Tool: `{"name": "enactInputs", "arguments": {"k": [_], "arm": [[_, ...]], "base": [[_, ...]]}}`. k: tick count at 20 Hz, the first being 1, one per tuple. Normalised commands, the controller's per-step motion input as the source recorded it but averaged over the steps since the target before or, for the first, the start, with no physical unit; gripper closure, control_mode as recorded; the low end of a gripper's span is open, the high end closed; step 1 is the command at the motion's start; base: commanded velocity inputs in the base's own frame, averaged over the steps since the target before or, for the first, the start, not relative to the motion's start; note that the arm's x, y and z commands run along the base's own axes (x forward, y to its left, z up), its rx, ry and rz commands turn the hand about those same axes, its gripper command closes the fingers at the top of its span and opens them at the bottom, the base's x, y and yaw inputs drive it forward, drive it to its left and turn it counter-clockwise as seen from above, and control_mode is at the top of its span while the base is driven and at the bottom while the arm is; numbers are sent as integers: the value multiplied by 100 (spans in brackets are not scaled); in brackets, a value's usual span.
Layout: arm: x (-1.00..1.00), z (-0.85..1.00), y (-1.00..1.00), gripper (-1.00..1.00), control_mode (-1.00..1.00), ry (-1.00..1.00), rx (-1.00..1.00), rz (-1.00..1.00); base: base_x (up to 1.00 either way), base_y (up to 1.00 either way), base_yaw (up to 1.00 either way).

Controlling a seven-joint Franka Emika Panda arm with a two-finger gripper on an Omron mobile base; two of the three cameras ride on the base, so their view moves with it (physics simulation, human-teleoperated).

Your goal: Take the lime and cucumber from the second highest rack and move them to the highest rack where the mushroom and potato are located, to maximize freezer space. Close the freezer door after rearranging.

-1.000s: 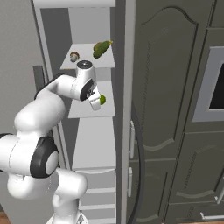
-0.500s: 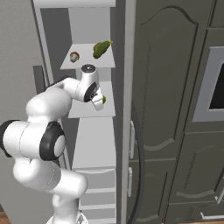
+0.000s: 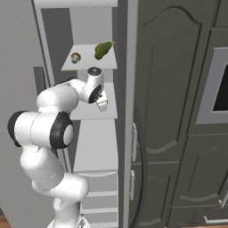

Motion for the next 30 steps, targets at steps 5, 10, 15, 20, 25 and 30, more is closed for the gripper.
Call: {"name": "enactInputs", "arguments": {"k": [5,10,15,20,25,30], "arm": [[44,-13,0,-100,-100,0,5,0],[42,-23,0,-100,-100,0,0,0],[40,-22,0,-100,-100,0,0,0],[42,-15,0,-100,-100,0,2,0],[33,-17,0,-100,-100,0,0,0],[21,-31,0,100,-100,0,0,0]], "base": [[0,0,0],[0,0,0],[0,0,0],[0,0,0],[0,0,0],[0,0,0]]}}
